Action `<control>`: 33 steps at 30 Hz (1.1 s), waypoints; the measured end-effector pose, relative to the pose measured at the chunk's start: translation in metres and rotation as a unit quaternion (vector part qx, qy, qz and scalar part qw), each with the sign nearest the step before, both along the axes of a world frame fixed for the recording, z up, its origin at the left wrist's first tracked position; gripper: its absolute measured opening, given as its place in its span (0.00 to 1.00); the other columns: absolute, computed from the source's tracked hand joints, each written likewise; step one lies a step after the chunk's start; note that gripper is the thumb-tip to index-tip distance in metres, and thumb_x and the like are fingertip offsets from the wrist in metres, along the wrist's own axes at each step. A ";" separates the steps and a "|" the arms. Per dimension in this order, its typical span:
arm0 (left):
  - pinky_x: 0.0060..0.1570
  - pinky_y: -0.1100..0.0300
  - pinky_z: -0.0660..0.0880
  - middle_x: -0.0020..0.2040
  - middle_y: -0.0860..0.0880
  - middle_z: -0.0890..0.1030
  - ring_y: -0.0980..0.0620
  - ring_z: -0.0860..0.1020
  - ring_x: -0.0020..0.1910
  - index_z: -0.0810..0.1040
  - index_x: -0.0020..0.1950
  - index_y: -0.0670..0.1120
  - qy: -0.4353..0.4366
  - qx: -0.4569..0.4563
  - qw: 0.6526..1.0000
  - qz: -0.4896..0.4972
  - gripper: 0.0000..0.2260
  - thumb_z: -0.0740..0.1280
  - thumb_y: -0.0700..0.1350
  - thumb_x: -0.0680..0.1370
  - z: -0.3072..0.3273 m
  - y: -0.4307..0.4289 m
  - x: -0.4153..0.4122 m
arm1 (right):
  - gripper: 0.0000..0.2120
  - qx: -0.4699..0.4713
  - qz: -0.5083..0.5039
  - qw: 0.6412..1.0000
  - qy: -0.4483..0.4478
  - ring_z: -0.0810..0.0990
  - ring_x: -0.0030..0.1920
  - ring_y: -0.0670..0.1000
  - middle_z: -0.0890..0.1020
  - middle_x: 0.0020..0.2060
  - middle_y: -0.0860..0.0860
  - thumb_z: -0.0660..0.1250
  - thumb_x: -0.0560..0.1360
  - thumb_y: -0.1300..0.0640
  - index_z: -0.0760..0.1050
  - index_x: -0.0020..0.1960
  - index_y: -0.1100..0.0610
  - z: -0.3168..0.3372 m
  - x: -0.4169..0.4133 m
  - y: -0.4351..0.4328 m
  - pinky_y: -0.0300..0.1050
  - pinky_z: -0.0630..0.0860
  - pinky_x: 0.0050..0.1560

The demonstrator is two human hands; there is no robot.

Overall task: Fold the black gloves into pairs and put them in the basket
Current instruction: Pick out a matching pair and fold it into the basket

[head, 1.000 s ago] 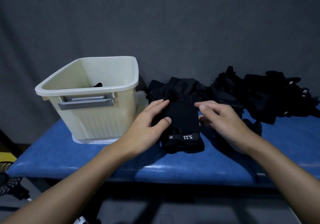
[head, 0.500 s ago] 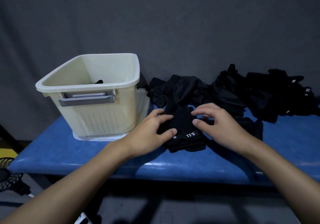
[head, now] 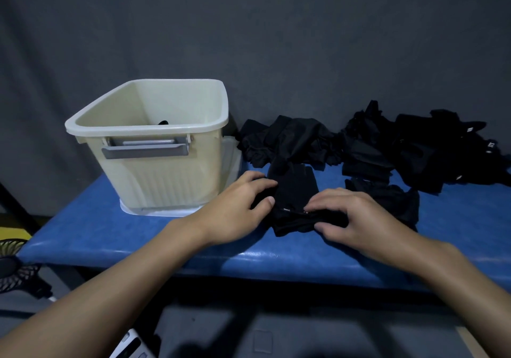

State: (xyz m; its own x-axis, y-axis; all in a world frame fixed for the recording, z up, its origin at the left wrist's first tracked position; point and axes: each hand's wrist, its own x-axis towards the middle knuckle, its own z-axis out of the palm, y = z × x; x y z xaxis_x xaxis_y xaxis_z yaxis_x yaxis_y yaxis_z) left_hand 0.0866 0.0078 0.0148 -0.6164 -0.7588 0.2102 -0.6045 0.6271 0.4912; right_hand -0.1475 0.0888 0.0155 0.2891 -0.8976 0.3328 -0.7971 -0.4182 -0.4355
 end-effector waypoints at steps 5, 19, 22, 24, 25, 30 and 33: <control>0.64 0.72 0.60 0.71 0.56 0.69 0.60 0.68 0.69 0.71 0.74 0.50 -0.002 0.003 1.000 -0.019 0.19 0.61 0.51 0.83 0.000 0.003 -0.001 | 0.13 -0.051 -0.016 0.998 0.021 0.79 0.53 0.39 0.80 0.48 0.33 0.72 0.73 0.60 0.83 0.56 0.51 0.006 -0.008 0.007 0.42 0.76 0.57; 0.47 0.77 0.70 0.54 0.56 0.83 0.63 0.78 0.51 0.80 0.63 0.49 0.054 0.005 0.998 0.034 0.12 0.63 0.45 0.82 0.008 0.009 0.002 | 0.23 0.004 -0.052 0.998 -0.045 0.72 0.61 0.34 0.78 0.54 0.32 0.62 0.70 0.36 0.80 0.59 0.46 0.023 -0.005 0.014 0.26 0.65 0.60; 0.52 0.63 0.76 0.50 0.55 0.84 0.60 0.80 0.49 0.82 0.60 0.48 0.067 0.013 0.997 0.031 0.09 0.67 0.46 0.81 0.007 0.009 0.001 | 0.26 0.004 -0.037 0.999 -0.036 0.69 0.65 0.34 0.76 0.61 0.35 0.61 0.72 0.32 0.77 0.64 0.44 0.020 0.006 0.004 0.38 0.66 0.69; 0.55 0.56 0.77 0.51 0.53 0.84 0.57 0.81 0.50 0.82 0.60 0.48 0.067 0.013 0.997 0.035 0.11 0.70 0.46 0.78 0.005 0.008 0.001 | 0.29 0.019 -0.015 1.000 -0.011 0.67 0.68 0.35 0.73 0.65 0.35 0.64 0.68 0.29 0.75 0.65 0.41 0.020 0.011 0.001 0.46 0.64 0.72; 0.55 0.55 0.77 0.51 0.53 0.85 0.56 0.81 0.50 0.82 0.59 0.48 0.070 0.015 0.997 0.038 0.11 0.71 0.45 0.77 0.004 0.007 0.001 | 0.31 0.031 -0.006 0.999 0.004 0.65 0.69 0.35 0.71 0.66 0.35 0.65 0.65 0.28 0.75 0.64 0.40 0.020 0.013 0.002 0.48 0.62 0.72; 0.53 0.52 0.79 0.46 0.54 0.85 0.56 0.83 0.47 0.84 0.54 0.48 0.107 0.024 0.994 0.028 0.07 0.73 0.42 0.76 -0.003 0.003 0.005 | 0.21 0.019 0.014 0.999 0.034 0.65 0.65 0.33 0.72 0.61 0.31 0.75 0.65 0.40 0.78 0.56 0.42 0.017 0.015 0.004 0.41 0.60 0.70; 0.53 0.52 0.80 0.45 0.53 0.85 0.57 0.83 0.46 0.85 0.52 0.47 0.125 0.019 0.991 0.033 0.07 0.73 0.40 0.75 -0.004 0.002 0.003 | 0.14 -0.001 0.016 1.000 0.010 0.72 0.61 0.37 0.78 0.55 0.34 0.73 0.67 0.42 0.80 0.51 0.45 0.013 0.015 0.003 0.46 0.69 0.66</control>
State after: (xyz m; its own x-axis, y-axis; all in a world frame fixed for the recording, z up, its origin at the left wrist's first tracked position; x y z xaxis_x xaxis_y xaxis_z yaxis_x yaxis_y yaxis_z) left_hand 0.0897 0.0098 0.0112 -0.4981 -0.8059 0.3201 -0.4996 0.5684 0.6536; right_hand -0.1329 0.0919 0.0280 0.3249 -0.8873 0.3274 -0.7919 -0.4445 -0.4187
